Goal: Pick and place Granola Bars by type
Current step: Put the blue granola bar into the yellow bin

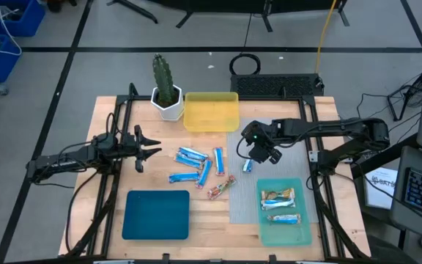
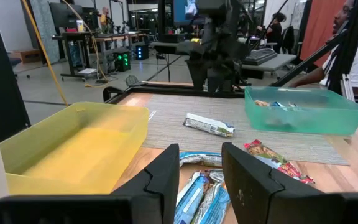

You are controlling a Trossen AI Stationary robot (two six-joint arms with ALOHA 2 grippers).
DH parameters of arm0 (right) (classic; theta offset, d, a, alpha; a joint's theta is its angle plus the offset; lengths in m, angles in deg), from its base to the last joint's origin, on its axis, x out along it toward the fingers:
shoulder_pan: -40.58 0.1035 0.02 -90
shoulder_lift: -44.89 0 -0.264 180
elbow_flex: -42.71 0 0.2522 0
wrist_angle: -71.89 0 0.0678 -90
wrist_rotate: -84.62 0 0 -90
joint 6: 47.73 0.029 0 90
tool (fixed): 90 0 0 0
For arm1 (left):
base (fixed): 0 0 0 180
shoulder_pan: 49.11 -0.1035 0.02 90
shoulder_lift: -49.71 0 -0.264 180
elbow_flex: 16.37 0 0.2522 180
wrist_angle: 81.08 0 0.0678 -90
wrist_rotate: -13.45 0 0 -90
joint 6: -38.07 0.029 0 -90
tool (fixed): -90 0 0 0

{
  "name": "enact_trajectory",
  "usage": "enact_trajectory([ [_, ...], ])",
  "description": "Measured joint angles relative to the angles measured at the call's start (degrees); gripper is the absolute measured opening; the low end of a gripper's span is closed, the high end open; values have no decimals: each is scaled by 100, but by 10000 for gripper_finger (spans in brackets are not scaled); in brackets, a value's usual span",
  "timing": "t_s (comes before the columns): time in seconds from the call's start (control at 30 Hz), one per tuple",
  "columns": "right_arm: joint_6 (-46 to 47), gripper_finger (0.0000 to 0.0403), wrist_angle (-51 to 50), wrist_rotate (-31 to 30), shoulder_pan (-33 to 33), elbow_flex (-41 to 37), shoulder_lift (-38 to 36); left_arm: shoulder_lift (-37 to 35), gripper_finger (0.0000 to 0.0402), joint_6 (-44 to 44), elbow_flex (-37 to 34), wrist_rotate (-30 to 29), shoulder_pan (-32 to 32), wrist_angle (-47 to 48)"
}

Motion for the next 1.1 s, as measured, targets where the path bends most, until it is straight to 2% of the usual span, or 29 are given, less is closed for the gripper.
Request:
enact_trajectory([
  [0.27,81,222,451,11,0,-370,0,0,124,0,0,-2,0,-1],
  [0.33,107,222,495,170,1,-399,17,0,124,0,-1,-2,0,-2],
  [1.1,13,222,650,450,-26,-404,967,0,124,0,0,0,0,-2],
])
